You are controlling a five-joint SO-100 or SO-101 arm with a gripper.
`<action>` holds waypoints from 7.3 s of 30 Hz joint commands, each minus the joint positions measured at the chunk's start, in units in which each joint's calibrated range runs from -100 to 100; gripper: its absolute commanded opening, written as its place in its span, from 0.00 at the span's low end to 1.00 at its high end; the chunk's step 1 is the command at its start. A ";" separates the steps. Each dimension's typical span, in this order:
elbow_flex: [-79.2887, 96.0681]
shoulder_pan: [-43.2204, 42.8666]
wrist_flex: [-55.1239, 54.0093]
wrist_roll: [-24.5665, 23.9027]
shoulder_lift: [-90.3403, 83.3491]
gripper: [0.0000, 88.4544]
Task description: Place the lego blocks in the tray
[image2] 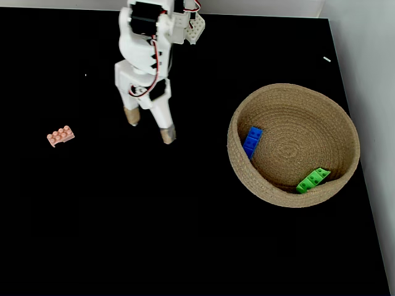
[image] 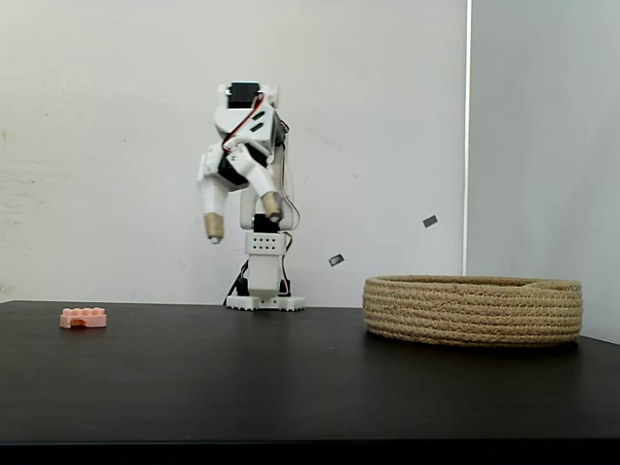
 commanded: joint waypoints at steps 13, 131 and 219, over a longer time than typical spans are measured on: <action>-5.15 23.32 -11.23 16.80 4.91 0.38; 25.85 -41.40 -37.22 -1.03 -19.00 0.35; 101.46 -21.03 5.34 14.07 -99.39 0.01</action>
